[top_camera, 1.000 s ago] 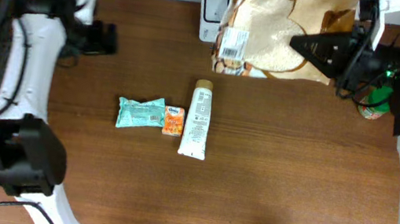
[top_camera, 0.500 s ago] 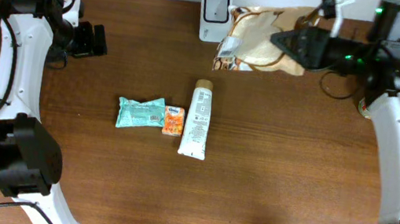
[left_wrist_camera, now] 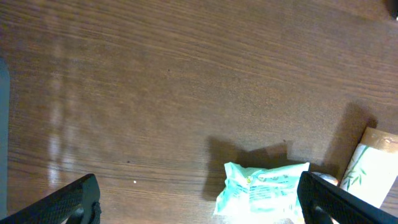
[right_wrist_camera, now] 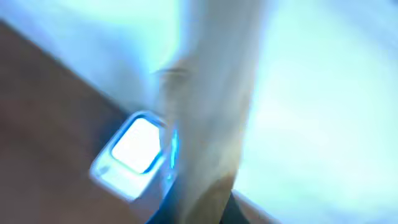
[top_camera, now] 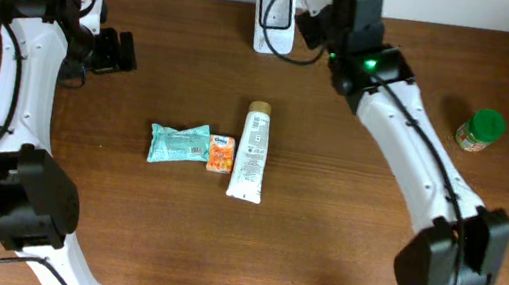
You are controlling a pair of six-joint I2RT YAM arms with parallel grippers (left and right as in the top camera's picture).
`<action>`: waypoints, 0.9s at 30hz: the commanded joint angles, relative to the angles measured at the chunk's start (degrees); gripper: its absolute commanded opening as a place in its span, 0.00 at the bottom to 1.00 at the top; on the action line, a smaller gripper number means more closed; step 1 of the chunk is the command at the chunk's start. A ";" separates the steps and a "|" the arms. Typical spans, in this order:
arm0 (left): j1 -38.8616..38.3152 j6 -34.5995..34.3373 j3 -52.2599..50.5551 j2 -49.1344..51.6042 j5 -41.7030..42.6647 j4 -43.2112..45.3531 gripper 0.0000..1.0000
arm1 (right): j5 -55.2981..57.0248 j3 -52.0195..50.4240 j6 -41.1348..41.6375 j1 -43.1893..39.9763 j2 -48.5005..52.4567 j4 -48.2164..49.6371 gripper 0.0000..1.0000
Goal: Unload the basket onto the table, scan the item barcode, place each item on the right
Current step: 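Hold the rice bag in front of the scanner with right gripper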
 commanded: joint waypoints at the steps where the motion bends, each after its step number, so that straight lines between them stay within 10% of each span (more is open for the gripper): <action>1: 0.37 0.28 0.15 -0.98 0.61 0.00 0.99 | 6.86 2.14 -7.67 0.35 2.60 8.46 0.04; 17: 0.37 0.28 0.15 -0.98 0.61 0.00 0.99 | 4.94 2.16 -17.57 1.29 19.06 46.25 0.04; 27: 0.37 0.28 0.15 -0.98 0.61 0.02 0.99 | 1.20 2.16 -17.53 2.91 23.19 51.95 0.04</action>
